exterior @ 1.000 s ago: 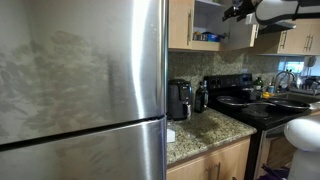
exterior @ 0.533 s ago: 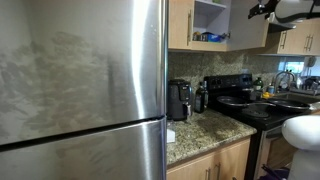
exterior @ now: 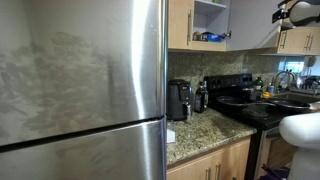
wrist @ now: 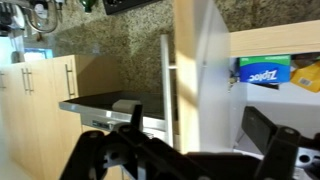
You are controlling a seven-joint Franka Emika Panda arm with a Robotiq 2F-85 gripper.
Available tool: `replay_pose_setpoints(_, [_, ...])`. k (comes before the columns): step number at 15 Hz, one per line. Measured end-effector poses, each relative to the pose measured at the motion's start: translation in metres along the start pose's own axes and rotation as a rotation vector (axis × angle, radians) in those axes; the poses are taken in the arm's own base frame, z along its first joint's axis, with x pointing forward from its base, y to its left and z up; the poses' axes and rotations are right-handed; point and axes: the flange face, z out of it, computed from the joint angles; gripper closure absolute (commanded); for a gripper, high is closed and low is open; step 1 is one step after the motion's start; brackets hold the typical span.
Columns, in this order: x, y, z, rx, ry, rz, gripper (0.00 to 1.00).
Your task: Open the right door of the cabinet above the air fryer
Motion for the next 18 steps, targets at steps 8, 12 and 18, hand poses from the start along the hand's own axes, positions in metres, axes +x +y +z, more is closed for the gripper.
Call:
replay_pose_setpoints(8, [-0.012, 0.121, 0.000, -0.216, -0.033, 0.149, 0.00])
replay_pose_setpoints(12, [-0.021, 0.121, 0.007, -0.174, -0.111, 0.219, 0.00])
replay_pose_setpoints(18, [-0.063, 0.061, -0.029, -0.022, -0.418, 0.162, 0.00])
